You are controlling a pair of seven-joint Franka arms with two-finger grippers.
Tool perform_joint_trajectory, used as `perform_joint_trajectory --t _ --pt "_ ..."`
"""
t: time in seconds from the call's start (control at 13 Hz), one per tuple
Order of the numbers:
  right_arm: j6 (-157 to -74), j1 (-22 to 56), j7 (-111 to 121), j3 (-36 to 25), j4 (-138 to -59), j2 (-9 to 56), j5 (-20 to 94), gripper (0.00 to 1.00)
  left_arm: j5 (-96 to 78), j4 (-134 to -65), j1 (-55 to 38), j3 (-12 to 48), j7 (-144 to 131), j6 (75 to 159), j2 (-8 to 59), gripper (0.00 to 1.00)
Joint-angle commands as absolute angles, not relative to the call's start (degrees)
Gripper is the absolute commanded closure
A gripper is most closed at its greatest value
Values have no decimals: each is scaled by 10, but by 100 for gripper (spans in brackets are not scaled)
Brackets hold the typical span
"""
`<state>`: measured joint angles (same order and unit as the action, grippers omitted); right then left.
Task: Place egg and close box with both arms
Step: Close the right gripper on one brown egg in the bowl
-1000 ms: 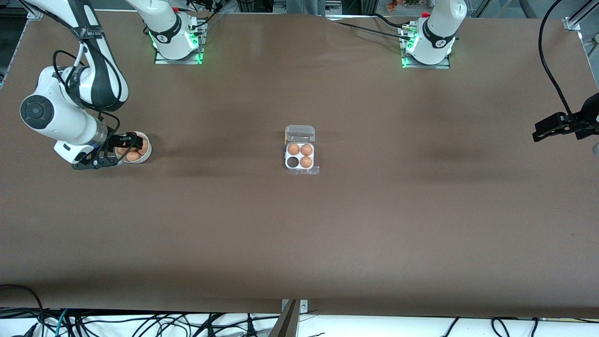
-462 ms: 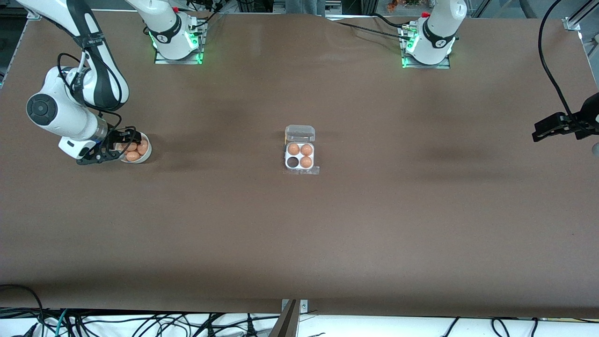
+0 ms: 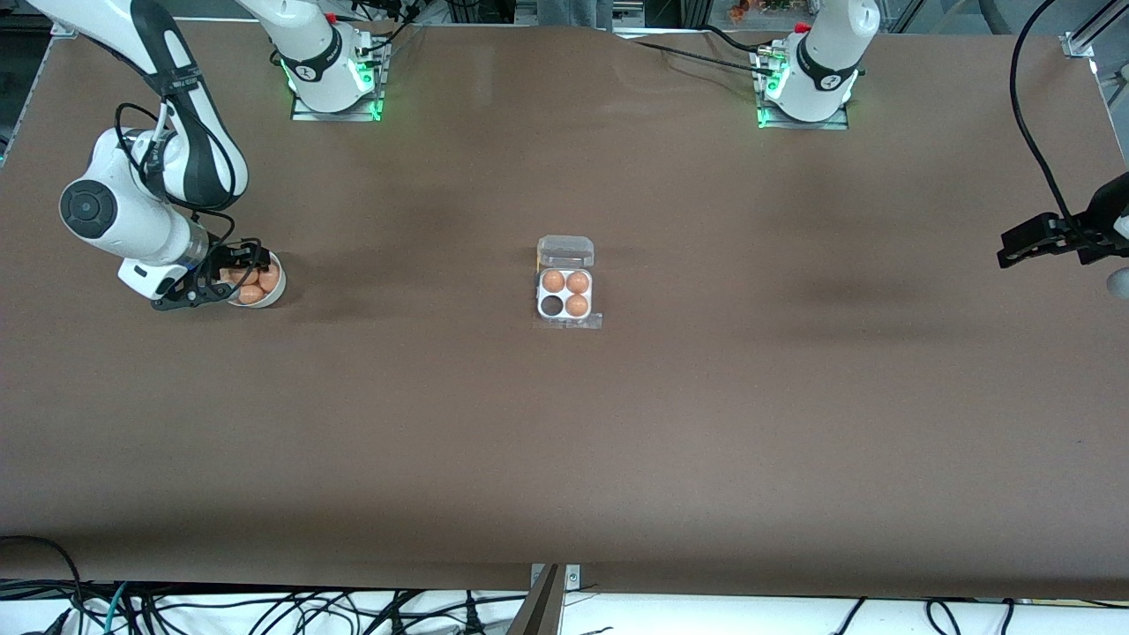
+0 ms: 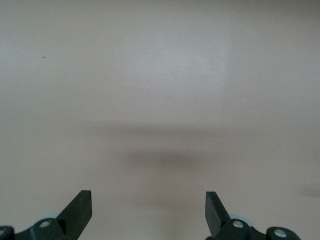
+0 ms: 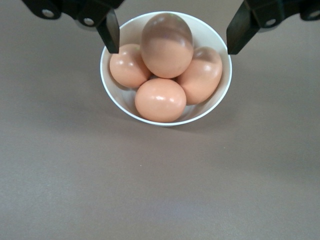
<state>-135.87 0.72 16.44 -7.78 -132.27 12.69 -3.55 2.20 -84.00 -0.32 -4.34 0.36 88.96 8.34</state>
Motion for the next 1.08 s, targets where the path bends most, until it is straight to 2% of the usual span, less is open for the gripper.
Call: perform_joint_trajectory --t 0.0,0.15,0.23,0.38,0.54,1.0 --pt "-1369 3 177 -77 -1330 124 -22 15 26 -836 -9 -41 11 886 84 0" --pt "-1368 3 177 -77 -1330 125 -14 23 25 -836 -10 -40 12 885 84 0" --pt "-1369 2 177 -77 -1330 127 -12 23 25 -837 -11 -37 12 885 84 0" --pt "-1368 2 178 -77 -1329 127 -10 35 25 -836 -12 -33 12 885 84 0" --pt "-1369 2 177 -77 -1328 129 -9 36 17 -836 -12 -33 12 885 84 0" --pt "-1369 2 178 -77 -1328 134 -9 54 4 -837 -11 -33 13 884 84 0"
